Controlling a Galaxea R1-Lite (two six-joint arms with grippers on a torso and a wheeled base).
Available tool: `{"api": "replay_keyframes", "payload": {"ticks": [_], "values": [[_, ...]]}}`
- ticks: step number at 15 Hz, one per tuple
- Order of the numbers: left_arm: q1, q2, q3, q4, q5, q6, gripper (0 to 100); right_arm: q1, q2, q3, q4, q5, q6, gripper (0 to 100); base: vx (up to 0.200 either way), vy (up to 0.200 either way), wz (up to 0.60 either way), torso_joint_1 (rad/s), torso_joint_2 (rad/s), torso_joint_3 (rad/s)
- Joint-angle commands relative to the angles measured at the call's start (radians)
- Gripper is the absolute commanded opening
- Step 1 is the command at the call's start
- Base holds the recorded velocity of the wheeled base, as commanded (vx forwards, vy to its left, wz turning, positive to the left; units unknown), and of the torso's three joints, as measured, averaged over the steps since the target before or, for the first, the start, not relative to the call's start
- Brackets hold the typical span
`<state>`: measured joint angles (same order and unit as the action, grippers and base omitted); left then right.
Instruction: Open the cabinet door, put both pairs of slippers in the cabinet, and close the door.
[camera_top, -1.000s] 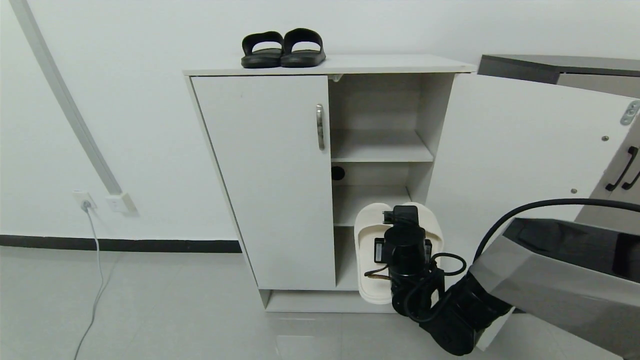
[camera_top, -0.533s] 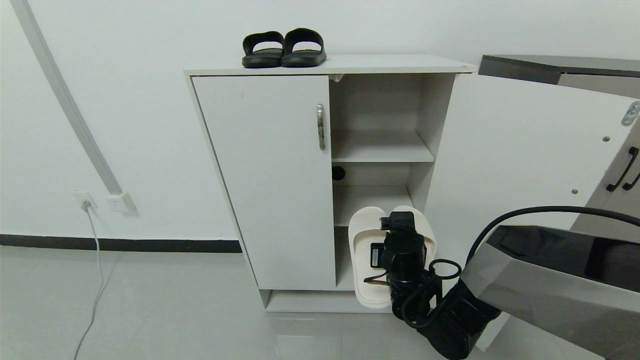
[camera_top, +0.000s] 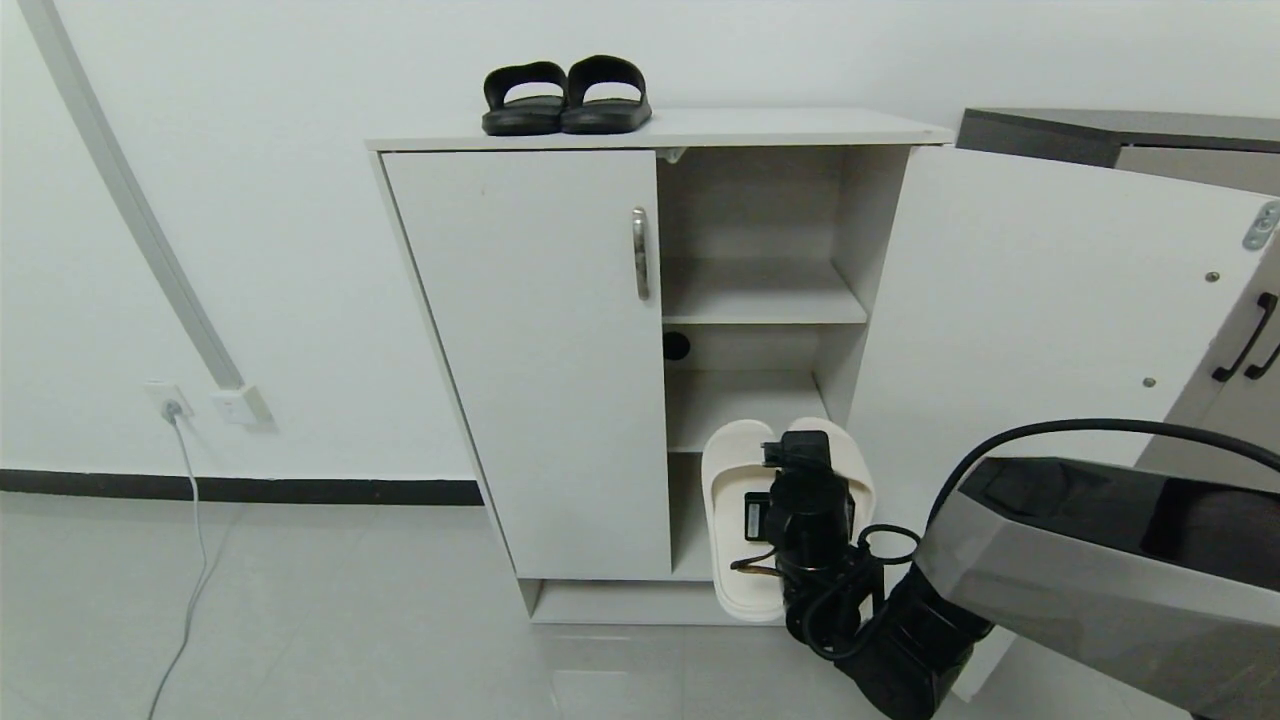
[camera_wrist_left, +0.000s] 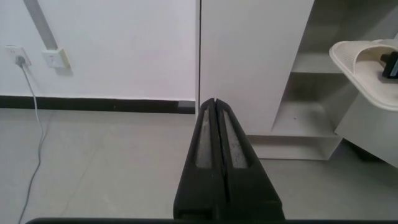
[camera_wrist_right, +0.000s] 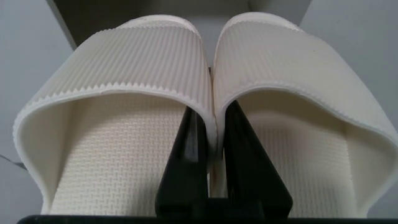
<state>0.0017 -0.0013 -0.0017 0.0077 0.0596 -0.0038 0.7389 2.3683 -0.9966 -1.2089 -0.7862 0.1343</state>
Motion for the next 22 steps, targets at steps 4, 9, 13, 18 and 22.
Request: {"api": "replay_keyframes", "payload": {"ticks": [4, 9, 13, 18, 22], "values": [[0.0, 0.001, -0.001, 0.0, -0.001, 0.001, 0, -0.001, 0.022, -0.004, -0.001, 0.007, 0.001, 0, 0.0, 0.0, 0.0, -0.001, 0.0, -0.148], [0.0, 0.001, -0.001, 0.0, -0.001, 0.001, 0, -0.01, 0.032, -0.002, -0.003, 0.007, 0.027, 0, 0.0, 0.0, 0.0, 0.002, 0.0, -0.187], [0.0, 0.001, 0.0, -0.003, 0.002, -0.002, 0, -0.012, 0.051, 0.001, -0.037, 0.019, 0.027, 0, 0.0, 0.0, 0.0, 0.005, 0.0, -0.198], [0.0, 0.001, 0.0, -0.003, 0.002, -0.004, 0, -0.019, 0.066, 0.032, -0.222, 0.027, -0.039, 0, 0.0, 0.0, 0.0, 0.002, 0.0, -0.035], [0.0, 0.001, 0.0, -0.003, 0.002, -0.004, 0, -0.021, 0.098, 0.035, -0.305, 0.027, -0.101, 0, 0.0, 0.0, 0.0, 0.0, 0.0, 0.0]]}}
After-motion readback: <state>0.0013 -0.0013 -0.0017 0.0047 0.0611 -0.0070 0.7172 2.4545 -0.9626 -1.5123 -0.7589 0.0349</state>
